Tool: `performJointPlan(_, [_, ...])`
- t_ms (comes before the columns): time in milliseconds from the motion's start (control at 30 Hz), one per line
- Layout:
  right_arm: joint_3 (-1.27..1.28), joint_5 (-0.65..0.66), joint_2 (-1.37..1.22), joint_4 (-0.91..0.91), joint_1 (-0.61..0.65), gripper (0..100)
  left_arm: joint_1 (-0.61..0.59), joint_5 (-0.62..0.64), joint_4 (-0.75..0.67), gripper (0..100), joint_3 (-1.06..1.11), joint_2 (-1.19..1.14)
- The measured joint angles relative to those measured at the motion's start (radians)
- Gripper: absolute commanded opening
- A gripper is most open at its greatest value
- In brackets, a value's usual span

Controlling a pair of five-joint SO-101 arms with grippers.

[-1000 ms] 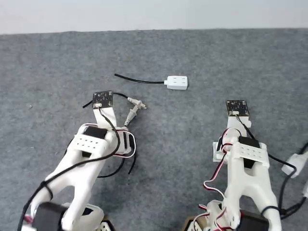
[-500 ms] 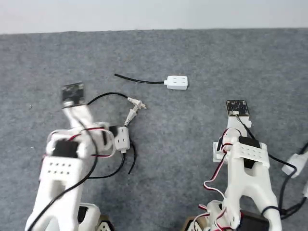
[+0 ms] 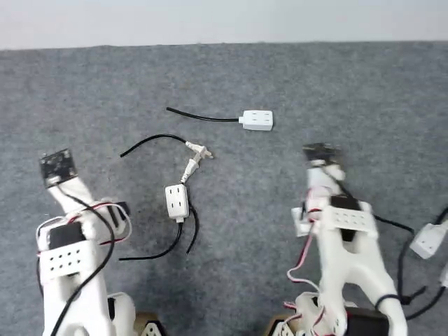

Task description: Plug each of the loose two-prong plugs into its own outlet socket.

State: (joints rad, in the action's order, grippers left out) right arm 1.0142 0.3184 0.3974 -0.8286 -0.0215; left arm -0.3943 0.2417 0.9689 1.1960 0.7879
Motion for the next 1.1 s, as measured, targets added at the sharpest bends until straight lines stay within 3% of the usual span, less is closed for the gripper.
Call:
performJointPlan(133, [-0.147,0.021,0.0,-0.091,0.178,3.7,-0.112,0.002,-0.198,23,0.028,-0.087])
performJointPlan(333, [-0.5,-0.029,-0.046,-0.241,0.397,3.8,-0.138,0.0,-0.218,23,-0.044,-0.262])
performJointPlan(400, [-0.608,-0.13,-0.118,-0.253,0.442,3.7,-0.138,0.0,-0.218,23,-0.089,-0.33])
performJointPlan(567, [-0.767,-0.535,-0.347,-0.232,0.5,3.7,-0.143,0.0,-0.218,23,-0.17,-0.446])
performJointPlan(633, [-0.787,-0.611,-0.437,-0.189,0.534,3.7,-0.144,0.0,-0.218,23,-0.175,-0.448])
performJointPlan(833, [-0.796,-0.643,-0.637,-0.054,0.646,5.9,-0.144,0.0,-0.218,23,-0.175,-0.448])
performJointPlan(967, [-0.838,-0.643,-0.697,-0.052,0.692,14.1,-0.144,0.0,-0.218,23,-0.175,-0.448])
performJointPlan(1100, [-0.842,-0.643,-0.718,-0.08,0.695,14.3,-0.146,0.0,-0.218,23,-0.175,-0.448])
